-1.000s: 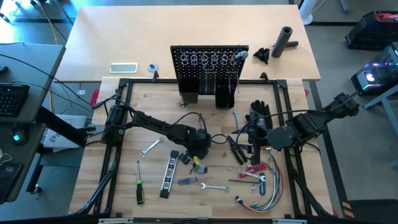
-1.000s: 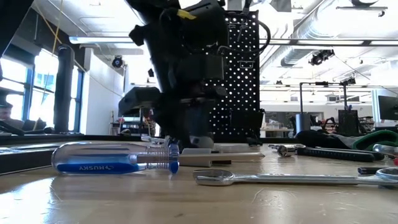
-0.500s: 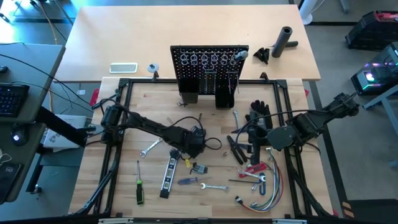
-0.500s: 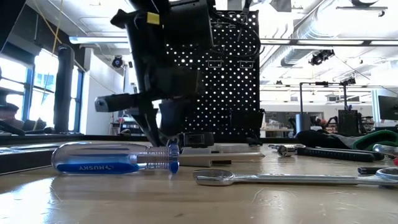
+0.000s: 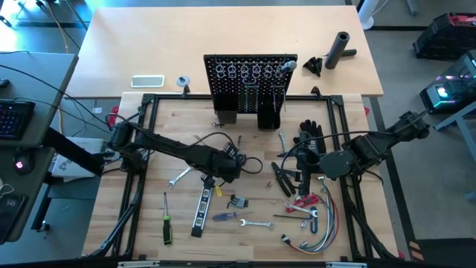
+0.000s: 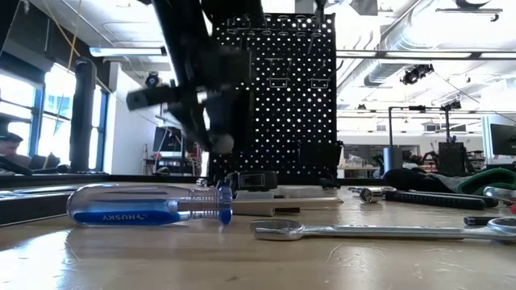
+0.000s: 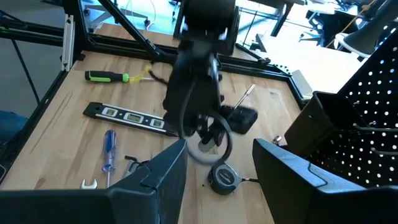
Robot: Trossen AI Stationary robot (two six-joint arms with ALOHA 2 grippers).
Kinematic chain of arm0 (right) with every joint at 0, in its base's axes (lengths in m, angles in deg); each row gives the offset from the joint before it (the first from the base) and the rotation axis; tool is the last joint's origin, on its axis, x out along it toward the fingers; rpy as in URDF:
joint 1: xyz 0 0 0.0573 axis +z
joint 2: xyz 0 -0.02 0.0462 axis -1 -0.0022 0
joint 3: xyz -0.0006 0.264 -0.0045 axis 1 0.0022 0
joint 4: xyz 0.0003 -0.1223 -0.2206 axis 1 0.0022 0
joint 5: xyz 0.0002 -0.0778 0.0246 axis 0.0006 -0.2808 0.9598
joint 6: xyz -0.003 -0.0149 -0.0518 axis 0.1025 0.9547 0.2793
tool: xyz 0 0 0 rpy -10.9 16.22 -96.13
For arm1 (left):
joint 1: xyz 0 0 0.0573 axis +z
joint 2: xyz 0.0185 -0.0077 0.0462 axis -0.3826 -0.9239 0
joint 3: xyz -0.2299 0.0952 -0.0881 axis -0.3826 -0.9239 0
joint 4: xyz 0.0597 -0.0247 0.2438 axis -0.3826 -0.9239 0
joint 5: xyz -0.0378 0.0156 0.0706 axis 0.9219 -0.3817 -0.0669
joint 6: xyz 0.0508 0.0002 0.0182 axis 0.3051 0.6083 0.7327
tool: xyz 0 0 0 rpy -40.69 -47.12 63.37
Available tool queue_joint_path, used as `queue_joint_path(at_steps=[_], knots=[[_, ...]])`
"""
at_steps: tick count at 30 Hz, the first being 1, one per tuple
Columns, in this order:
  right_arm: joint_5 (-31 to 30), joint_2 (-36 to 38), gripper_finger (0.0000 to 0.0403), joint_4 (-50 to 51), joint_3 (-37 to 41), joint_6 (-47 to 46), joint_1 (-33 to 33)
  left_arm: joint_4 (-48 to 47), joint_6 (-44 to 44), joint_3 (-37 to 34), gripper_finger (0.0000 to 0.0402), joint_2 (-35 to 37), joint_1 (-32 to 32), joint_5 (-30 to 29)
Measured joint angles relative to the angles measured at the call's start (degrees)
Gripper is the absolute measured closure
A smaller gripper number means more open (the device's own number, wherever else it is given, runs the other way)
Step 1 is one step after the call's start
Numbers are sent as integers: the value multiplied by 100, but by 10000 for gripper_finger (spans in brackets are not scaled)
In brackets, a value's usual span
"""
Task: Hang tools onto peg board
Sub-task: Hang the gray screwdriver on the peg board
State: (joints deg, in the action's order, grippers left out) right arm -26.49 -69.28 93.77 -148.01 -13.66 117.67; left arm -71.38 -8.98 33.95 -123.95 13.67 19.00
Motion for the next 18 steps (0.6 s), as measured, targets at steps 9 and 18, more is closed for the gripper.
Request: queue_joint_path(at_steps=[9, 18], knots=[[1, 0, 222, 0, 0, 10, 0, 68, -208, 7, 276, 1272, 99, -13], [5, 0, 222, 4, 0, 92, 0, 738, -163, 7, 276, 2945, 136, -9]])
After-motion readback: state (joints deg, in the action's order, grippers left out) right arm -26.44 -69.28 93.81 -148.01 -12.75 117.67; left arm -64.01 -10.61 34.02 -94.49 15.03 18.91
